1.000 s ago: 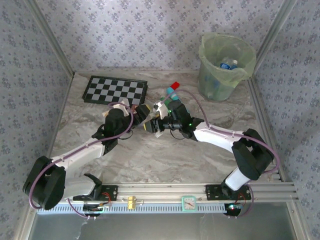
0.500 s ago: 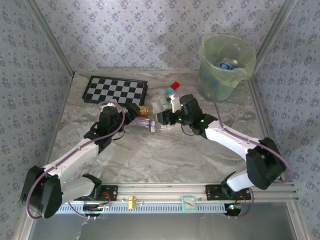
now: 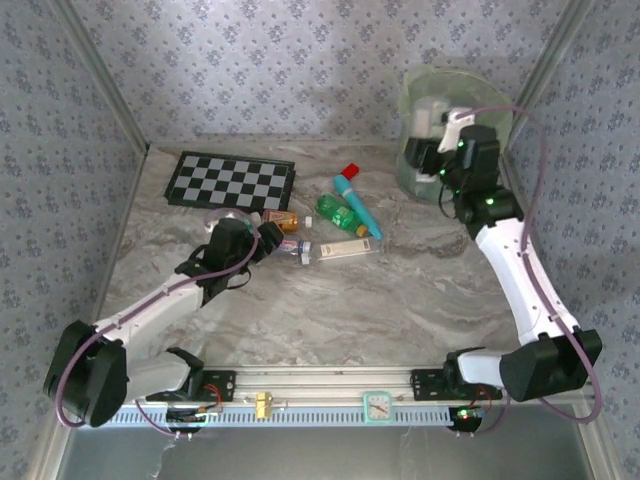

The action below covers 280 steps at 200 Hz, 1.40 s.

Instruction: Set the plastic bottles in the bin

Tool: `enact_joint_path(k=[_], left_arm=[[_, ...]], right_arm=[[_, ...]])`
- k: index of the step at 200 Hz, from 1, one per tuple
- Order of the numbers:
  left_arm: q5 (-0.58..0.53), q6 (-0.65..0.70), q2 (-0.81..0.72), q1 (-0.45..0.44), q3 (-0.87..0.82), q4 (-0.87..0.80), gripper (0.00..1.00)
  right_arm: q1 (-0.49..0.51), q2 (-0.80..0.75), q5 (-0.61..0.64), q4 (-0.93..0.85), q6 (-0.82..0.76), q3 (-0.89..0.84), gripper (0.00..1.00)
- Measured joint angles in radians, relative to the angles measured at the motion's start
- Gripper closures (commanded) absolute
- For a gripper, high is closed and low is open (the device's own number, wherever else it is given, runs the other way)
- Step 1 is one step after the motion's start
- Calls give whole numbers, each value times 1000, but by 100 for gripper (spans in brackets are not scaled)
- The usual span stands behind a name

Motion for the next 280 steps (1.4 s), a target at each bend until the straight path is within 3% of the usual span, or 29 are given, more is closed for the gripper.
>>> enact_joint_path(k=[61,140,172,229,280], left_arm=[[8,42,42,-53,40,-14,0],[-13,66,-1,-58,41,-74,0],[-40,74,-36,-58,41,-95,0],[-57,82,-41,-58,41,-113,0],[-65,85,-56,-58,41,-121,0]], right_arm=[[-177,332,77,6,35,401,45],[-185,748,163,-188,57,792,42],[-183,784,192,-259,58,821,34],[-171,787,227,-307,45,868,0],[-135,701,259,-314,4,825,0]])
